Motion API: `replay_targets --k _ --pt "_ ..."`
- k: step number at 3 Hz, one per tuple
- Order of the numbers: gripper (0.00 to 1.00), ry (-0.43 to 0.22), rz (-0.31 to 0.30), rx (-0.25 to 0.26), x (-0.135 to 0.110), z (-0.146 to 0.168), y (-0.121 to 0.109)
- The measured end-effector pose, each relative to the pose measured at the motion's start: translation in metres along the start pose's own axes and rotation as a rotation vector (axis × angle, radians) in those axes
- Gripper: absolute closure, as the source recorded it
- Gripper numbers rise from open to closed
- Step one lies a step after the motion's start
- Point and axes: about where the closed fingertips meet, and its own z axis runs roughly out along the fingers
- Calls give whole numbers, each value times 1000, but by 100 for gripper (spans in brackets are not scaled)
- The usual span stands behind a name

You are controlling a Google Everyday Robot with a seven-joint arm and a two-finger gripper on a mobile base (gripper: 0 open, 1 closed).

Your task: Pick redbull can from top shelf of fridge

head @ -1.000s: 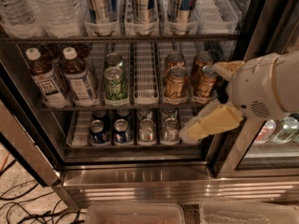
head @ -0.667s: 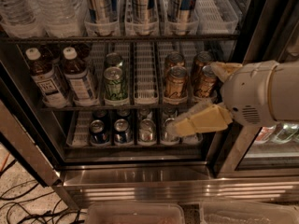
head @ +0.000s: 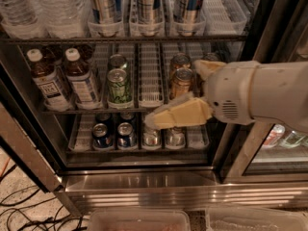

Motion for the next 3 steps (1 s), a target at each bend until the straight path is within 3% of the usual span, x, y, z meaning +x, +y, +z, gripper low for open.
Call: replay_targets --k 1,2,3 --pt "0 1 -6 -4 -3 1 3" --pt "0 -20 -1 69 9 4 14" --pt "0 -71 10 219 17 8 10"
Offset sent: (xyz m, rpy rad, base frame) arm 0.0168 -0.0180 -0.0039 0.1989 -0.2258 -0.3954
